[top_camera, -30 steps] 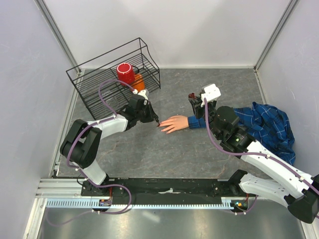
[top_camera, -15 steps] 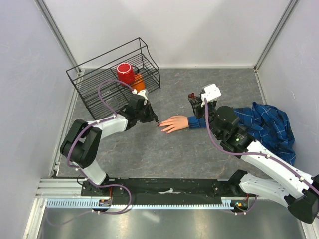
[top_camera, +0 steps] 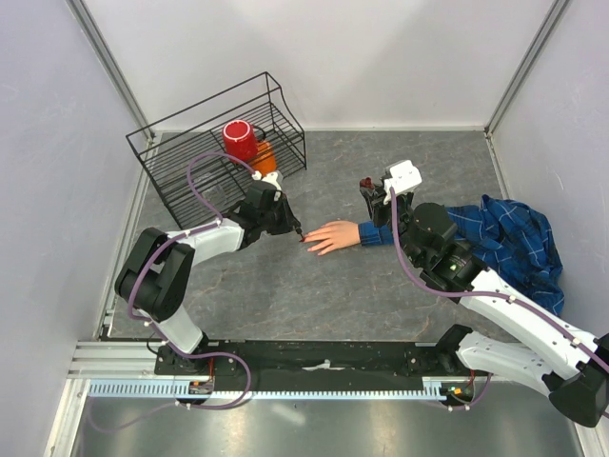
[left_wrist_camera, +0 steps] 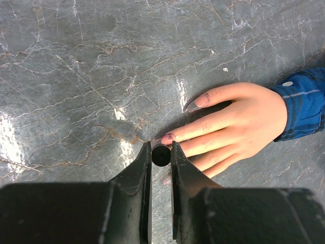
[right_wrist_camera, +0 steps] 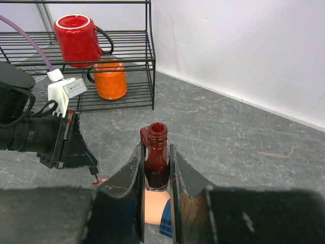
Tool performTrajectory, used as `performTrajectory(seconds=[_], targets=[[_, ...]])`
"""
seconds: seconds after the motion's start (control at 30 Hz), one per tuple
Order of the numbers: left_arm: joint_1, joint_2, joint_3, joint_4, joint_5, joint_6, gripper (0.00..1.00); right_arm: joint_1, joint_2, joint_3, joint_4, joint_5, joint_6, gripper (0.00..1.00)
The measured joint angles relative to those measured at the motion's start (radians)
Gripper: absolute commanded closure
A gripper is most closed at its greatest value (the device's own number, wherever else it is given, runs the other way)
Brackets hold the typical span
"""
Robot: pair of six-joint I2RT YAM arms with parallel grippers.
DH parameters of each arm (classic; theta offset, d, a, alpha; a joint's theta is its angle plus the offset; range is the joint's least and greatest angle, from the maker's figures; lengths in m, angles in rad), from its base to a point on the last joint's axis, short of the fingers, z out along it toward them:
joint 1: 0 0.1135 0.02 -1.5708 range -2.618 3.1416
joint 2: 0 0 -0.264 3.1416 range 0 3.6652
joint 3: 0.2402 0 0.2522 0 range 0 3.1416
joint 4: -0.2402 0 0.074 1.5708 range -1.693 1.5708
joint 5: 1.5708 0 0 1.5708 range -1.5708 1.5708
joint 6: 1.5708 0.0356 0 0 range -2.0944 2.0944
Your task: Paint the nails
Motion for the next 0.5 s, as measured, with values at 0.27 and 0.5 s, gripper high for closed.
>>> performTrajectory(seconds=[0.27,0.5], targets=[[0.000,0.000,0.000,-0.019,0.000,0.000,0.98,0.000,0.006,0.000,0.000,-0.003,0.000,1.00],[0.000,0.000,0.000,-0.021,0.000,0.000,0.98,-0.001,0.010,0.000,0.000,-0.010,0.002,1.00]])
